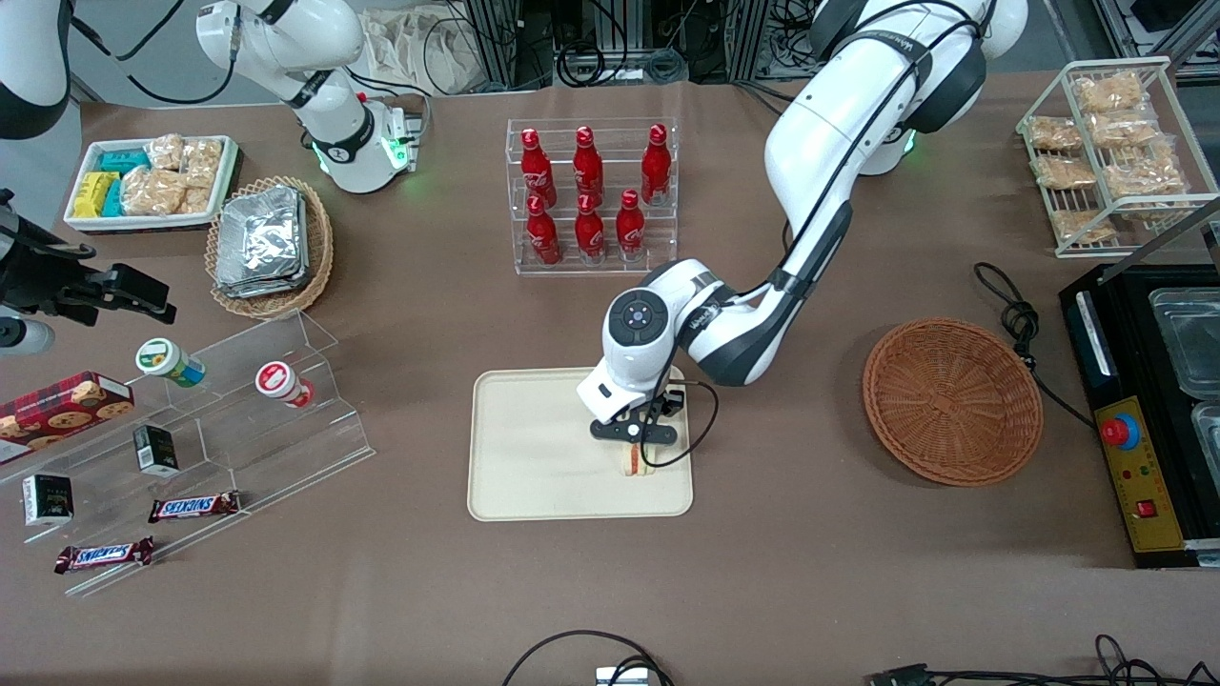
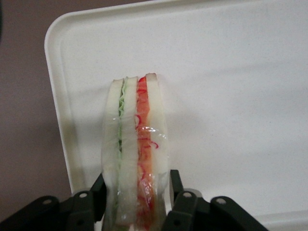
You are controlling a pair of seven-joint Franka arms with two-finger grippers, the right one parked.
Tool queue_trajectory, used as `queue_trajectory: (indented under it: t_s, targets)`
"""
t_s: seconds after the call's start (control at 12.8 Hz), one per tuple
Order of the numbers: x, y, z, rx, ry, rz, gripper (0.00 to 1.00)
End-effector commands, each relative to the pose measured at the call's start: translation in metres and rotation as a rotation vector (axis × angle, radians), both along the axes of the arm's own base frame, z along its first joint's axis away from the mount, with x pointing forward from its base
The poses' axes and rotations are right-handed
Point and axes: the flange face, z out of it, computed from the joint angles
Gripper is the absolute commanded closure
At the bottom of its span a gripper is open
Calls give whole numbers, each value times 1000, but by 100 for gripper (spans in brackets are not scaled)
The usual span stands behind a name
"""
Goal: Place sandwich from basket to tray
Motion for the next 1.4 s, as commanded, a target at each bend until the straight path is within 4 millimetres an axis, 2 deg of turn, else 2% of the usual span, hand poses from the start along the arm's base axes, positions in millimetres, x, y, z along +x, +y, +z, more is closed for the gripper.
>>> queue_trajectory:
  t_s: [0.0, 0.23, 0.47, 0.62, 0.86, 1.17, 1.33]
  targets:
    - [5, -5, 10, -3, -36, 54, 0]
    - [13, 1, 33, -26, -57, 103, 0]
    - [15, 3, 38, -25, -64, 138, 0]
    - [17, 7, 54, -23, -76, 151, 0]
    - [39, 46, 93, 14, -70, 218, 0]
    - [68, 112, 164, 43, -97, 321, 0]
    - [70, 133, 195, 61, -109, 346, 0]
